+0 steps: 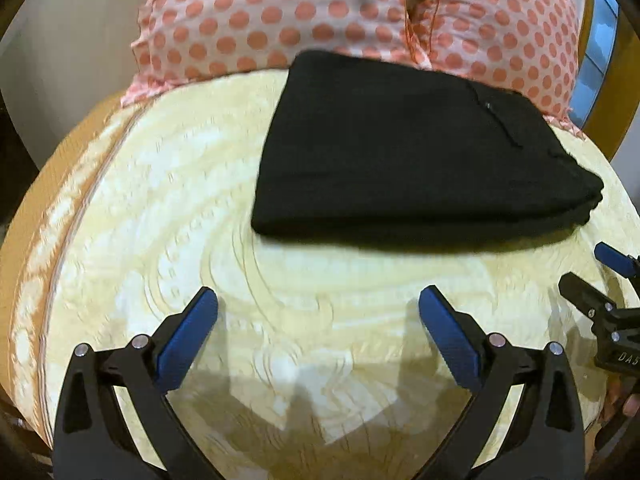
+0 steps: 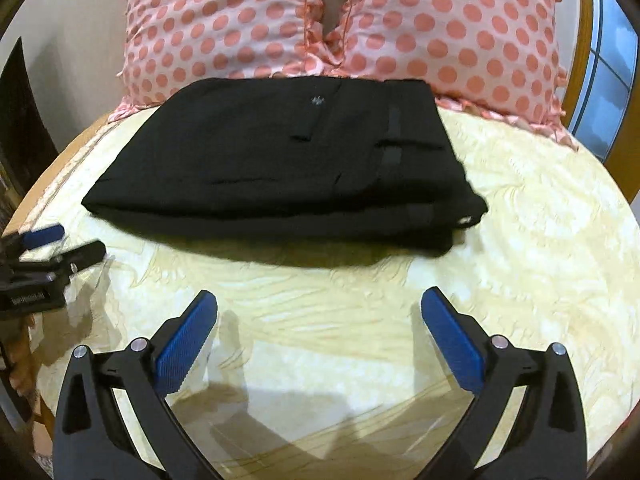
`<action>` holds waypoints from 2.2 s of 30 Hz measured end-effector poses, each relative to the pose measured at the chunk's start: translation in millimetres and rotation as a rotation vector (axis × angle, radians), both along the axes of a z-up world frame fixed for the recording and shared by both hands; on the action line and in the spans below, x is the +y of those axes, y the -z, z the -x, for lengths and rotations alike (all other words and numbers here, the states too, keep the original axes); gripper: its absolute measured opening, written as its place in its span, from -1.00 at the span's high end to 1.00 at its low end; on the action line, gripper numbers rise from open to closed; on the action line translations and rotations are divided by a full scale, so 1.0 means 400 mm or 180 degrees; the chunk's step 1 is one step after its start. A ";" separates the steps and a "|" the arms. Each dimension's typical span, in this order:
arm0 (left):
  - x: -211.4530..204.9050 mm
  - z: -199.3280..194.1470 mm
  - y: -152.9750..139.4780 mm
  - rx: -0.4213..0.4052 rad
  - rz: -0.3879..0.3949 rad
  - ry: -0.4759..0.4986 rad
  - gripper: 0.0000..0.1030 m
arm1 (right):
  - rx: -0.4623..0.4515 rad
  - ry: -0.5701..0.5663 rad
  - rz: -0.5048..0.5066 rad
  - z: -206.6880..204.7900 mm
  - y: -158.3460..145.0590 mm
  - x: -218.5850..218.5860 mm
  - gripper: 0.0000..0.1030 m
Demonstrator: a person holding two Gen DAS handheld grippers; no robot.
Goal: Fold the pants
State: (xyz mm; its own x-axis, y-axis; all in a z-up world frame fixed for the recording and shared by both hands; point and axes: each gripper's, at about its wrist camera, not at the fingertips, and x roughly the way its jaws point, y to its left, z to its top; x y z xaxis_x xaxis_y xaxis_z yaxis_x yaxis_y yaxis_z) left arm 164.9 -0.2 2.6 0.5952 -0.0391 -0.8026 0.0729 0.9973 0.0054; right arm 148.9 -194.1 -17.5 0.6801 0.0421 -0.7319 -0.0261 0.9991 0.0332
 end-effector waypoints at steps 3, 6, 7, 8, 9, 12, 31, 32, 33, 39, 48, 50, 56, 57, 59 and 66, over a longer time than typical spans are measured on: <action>-0.011 0.017 0.000 -0.0013 -0.0027 0.0038 -0.96 | 0.0022 -0.0032 0.0017 0.005 0.001 0.011 -0.97; -0.022 0.016 0.001 -0.0011 -0.0071 0.0046 -0.96 | 0.0051 0.0007 0.0059 0.005 0.003 0.014 -0.97; -0.024 0.017 0.001 -0.0016 -0.0074 0.0042 -0.96 | 0.0090 0.0030 0.0052 0.004 0.007 0.014 -0.97; -0.023 0.017 0.001 -0.0009 -0.0056 0.0032 -0.96 | 0.0135 0.0063 0.0058 0.001 0.012 0.015 -0.97; -0.021 0.016 0.001 -0.0007 -0.0044 0.0027 -0.96 | 0.0122 0.0077 0.0104 0.003 0.012 0.020 -0.97; -0.022 0.024 0.001 -0.0015 -0.0055 -0.0019 -0.96 | 0.0128 0.0174 0.0087 0.008 0.012 0.020 -0.97; -0.024 0.053 0.002 -0.0126 -0.0047 -0.0079 -0.97 | -0.0009 0.0419 0.0087 0.033 0.016 0.025 -0.97; -0.025 0.053 0.003 -0.0126 -0.0047 -0.0079 -0.97 | -0.0010 0.0420 0.0087 0.033 0.016 0.025 -0.97; -0.025 0.054 0.003 -0.0127 -0.0046 -0.0079 -0.97 | -0.0009 0.0419 0.0088 0.033 0.016 0.025 -0.97; -0.026 0.053 0.002 -0.0126 -0.0046 -0.0083 -0.97 | -0.0011 0.0419 0.0087 0.033 0.016 0.025 -0.97; -0.027 0.053 0.002 -0.0127 -0.0045 -0.0084 -0.97 | -0.0011 0.0419 0.0087 0.034 0.016 0.025 -0.97; -0.028 0.053 0.002 -0.0127 -0.0045 -0.0084 -0.97 | -0.0012 0.0420 0.0087 0.034 0.016 0.025 -0.97; -0.028 0.052 0.002 -0.0128 -0.0045 -0.0085 -0.97 | -0.0012 0.0421 0.0087 0.034 0.016 0.025 -0.97; -0.028 0.053 0.002 -0.0128 -0.0045 -0.0085 -0.97 | -0.0013 0.0421 0.0087 0.033 0.016 0.025 -0.97; -0.028 0.053 0.002 -0.0128 -0.0045 -0.0085 -0.97 | -0.0013 0.0422 0.0087 0.033 0.016 0.025 -0.97; -0.028 0.053 0.003 -0.0129 -0.0045 -0.0086 -0.97 | -0.0014 0.0424 0.0087 0.034 0.017 0.026 -0.97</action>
State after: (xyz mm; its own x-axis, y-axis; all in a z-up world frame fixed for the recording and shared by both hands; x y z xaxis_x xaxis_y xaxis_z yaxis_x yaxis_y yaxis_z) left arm 143.7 -11.3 1.6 0.6279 -0.0115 -0.7782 0.0453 0.9987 0.0218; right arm 135.3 -183.7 -24.2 0.6816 -0.0686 -0.7285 0.1066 0.9943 0.0062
